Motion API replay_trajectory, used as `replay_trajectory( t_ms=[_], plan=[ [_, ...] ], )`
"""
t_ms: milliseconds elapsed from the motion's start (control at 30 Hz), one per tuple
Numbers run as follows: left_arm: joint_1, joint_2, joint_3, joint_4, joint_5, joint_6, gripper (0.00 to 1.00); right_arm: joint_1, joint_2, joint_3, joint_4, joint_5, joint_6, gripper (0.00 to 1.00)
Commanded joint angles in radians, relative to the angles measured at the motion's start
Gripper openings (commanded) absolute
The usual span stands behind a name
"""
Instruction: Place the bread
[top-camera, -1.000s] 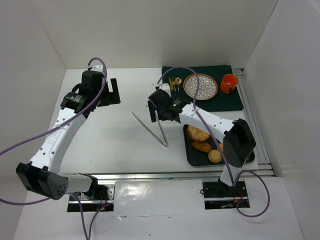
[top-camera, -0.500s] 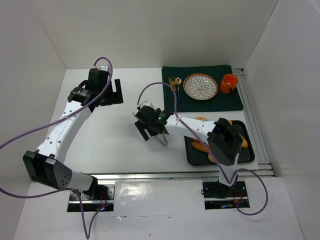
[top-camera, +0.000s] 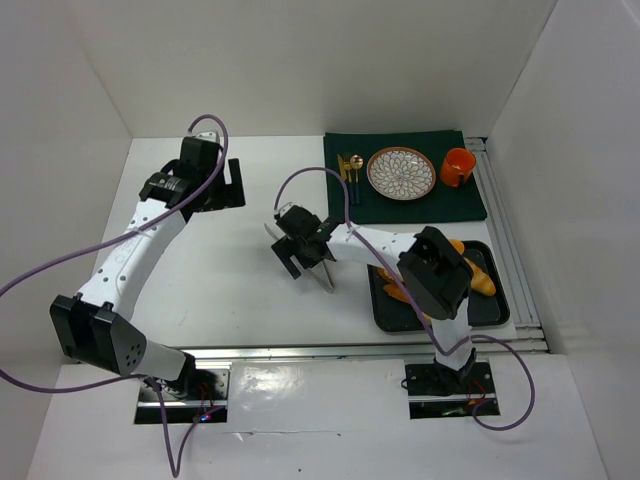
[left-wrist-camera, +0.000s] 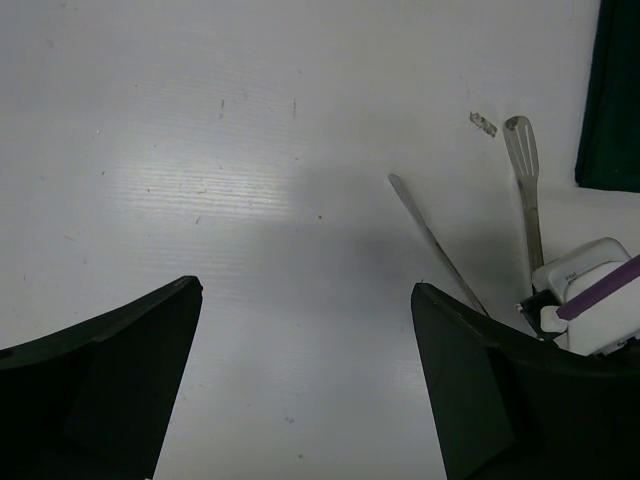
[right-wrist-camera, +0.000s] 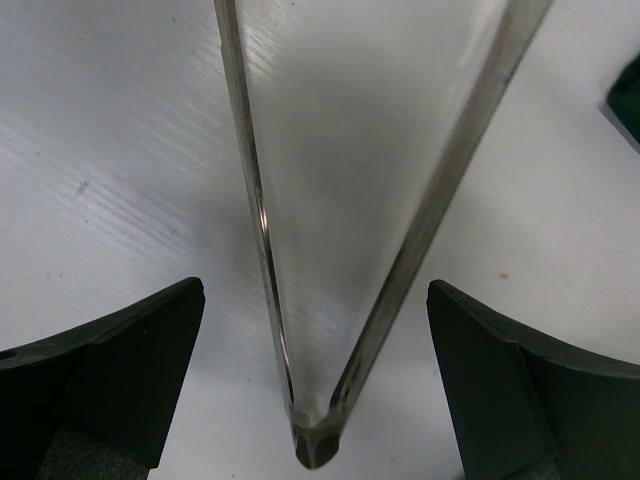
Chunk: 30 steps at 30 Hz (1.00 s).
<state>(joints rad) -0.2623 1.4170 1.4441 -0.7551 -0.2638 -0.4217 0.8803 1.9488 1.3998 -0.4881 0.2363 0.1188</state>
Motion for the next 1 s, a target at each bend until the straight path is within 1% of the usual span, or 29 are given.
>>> replay_trajectory(
  t_ms=[0, 133, 167, 200, 233, 267, 333, 467, 567, 633, 700, 733, 767, 833, 867, 933, 967],
  plan=[
    [0.006, 0.01, 0.029, 0.01, -0.037, 0.006, 0.99, -0.027, 0.033, 0.015, 0.104, -0.04, -0.027, 1.0],
    [0.006, 0.01, 0.029, 0.01, -0.037, 0.015, 0.99, -0.027, 0.055, -0.005, 0.166, -0.04, -0.013, 1.0],
    [0.006, 0.01, 0.029, 0.019, -0.037, 0.024, 0.99, -0.027, 0.064, -0.015, 0.177, -0.04, -0.001, 0.98],
    [0.006, 0.01, 0.029, 0.019, -0.037, 0.024, 0.99, -0.027, 0.064, -0.015, 0.199, -0.029, -0.001, 0.95],
    [0.006, 0.01, 0.029, 0.019, -0.037, 0.024, 0.99, -0.027, 0.064, -0.024, 0.2, -0.029, -0.001, 0.87],
    [0.006, 0.01, 0.029, 0.019, -0.037, 0.024, 0.99, -0.027, 0.074, -0.024, 0.209, -0.014, 0.013, 0.84],
    [0.006, 0.01, 0.029, 0.019, -0.037, 0.024, 0.99, -0.027, 0.075, -0.042, 0.242, -0.005, 0.024, 0.8],
    [0.006, 0.01, 0.018, 0.019, -0.037, 0.024, 0.99, -0.027, 0.065, -0.104, 0.301, 0.02, 0.045, 0.81],
    [0.006, 0.0, 0.018, 0.019, -0.026, 0.024, 0.99, -0.027, 0.076, -0.104, 0.319, 0.031, 0.065, 0.9],
    [0.006, 0.0, 0.018, 0.019, -0.017, 0.024, 0.99, -0.027, 0.085, -0.104, 0.319, 0.031, 0.065, 0.88],
    [0.006, 0.0, 0.018, 0.019, -0.017, 0.024, 0.99, -0.018, 0.085, -0.104, 0.319, 0.055, 0.085, 0.81],
    [0.006, 0.0, 0.018, 0.019, -0.017, 0.024, 0.99, -0.018, 0.085, -0.104, 0.319, 0.055, 0.085, 0.71],
    [0.006, 0.0, 0.018, 0.019, -0.006, 0.024, 0.99, -0.009, 0.085, -0.093, 0.319, 0.082, 0.085, 0.67],
    [0.006, 0.0, 0.018, 0.019, -0.006, 0.015, 0.99, -0.009, 0.073, -0.07, 0.295, 0.083, 0.072, 0.55],
    [0.006, 0.0, 0.018, 0.019, 0.003, 0.015, 0.99, -0.009, 0.058, -0.053, 0.264, 0.052, 0.059, 0.52],
    [0.006, 0.011, 0.018, 0.019, 0.003, 0.015, 0.99, -0.009, 0.046, 0.026, 0.214, 0.038, 0.045, 0.49],
    [0.006, 0.011, 0.031, 0.019, 0.014, 0.015, 0.99, -0.009, 0.033, 0.062, 0.147, 0.038, 0.045, 0.48]
  ],
)
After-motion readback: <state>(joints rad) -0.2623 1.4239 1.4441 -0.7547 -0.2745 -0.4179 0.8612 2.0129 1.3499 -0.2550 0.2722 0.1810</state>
